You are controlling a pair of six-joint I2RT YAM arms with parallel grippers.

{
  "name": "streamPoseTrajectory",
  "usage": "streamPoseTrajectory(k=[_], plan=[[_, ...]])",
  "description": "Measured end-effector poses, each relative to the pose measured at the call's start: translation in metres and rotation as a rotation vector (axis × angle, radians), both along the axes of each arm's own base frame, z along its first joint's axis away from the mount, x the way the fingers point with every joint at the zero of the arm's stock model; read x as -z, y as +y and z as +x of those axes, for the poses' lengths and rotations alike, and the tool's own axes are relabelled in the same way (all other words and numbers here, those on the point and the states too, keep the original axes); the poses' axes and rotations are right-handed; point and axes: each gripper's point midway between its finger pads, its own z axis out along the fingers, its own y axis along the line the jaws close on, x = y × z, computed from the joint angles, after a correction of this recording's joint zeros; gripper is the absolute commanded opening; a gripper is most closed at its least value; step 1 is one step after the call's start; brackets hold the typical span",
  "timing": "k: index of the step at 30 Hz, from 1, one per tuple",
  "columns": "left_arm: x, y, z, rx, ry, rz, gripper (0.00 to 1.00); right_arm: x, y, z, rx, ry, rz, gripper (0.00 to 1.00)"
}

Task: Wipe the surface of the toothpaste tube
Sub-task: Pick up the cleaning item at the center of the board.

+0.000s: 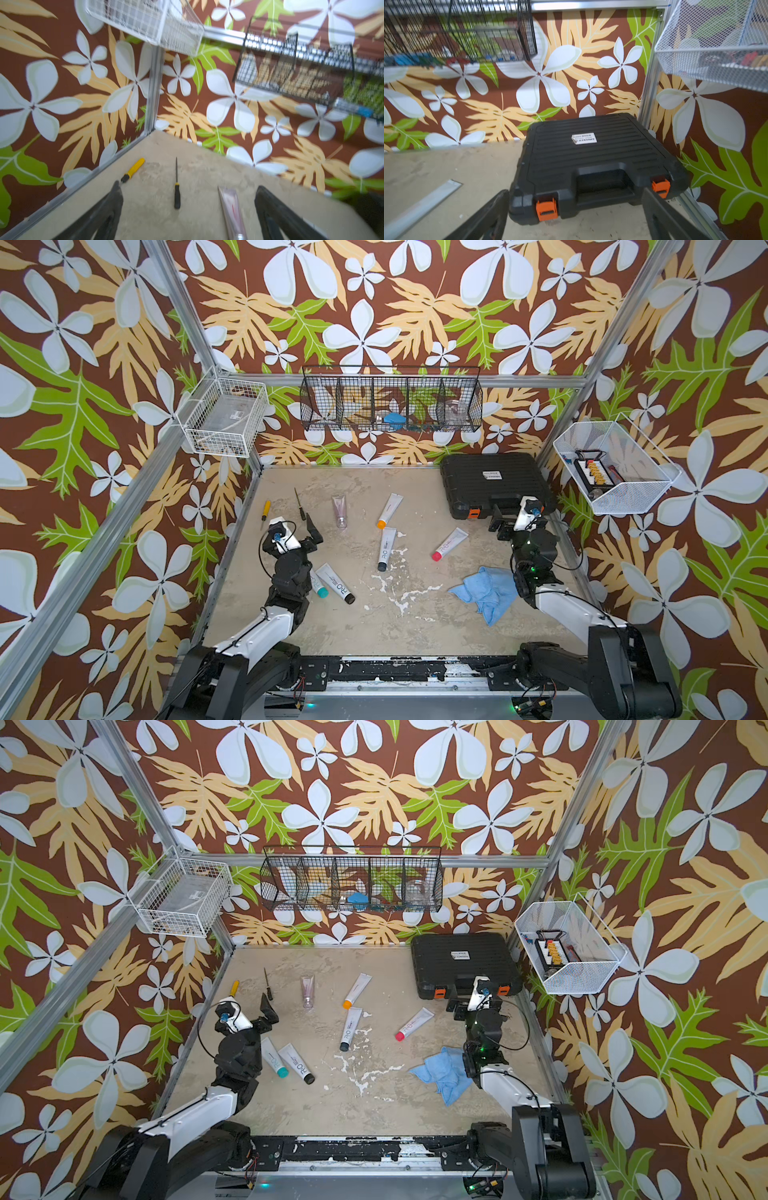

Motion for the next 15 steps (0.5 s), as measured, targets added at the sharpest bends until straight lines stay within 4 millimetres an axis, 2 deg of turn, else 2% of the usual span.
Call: streamPoseTrajectory(k=[4, 7, 10, 13, 15], plan=[[-0.008, -0.038, 0.016, 0.080, 0.072, -0.066, 1.00, -0.047, 0.007, 0.003, -0.042, -0.007, 0.174, 1.00], [-0.015, -0.076, 0.027, 0.189, 0.110, -0.119, 1.00, -0.064, 0.029, 0.003, -0.163, 0.013, 0.265, 1.00], [-0.021, -0.123, 0.040, 0.342, 0.168, -0.153, 1.00, -0.057, 0.056, -0.001, -0.308, 0.083, 0.356, 0.95], [-0.016, -0.148, 0.052, 0.425, 0.240, -0.182, 1.00, -0.042, 0.081, -0.005, -0.428, 0.175, 0.444, 0.93], [-0.004, -0.163, 0.055, 0.477, 0.310, -0.192, 1.00, -0.031, 0.103, -0.011, -0.504, 0.252, 0.480, 0.93]])
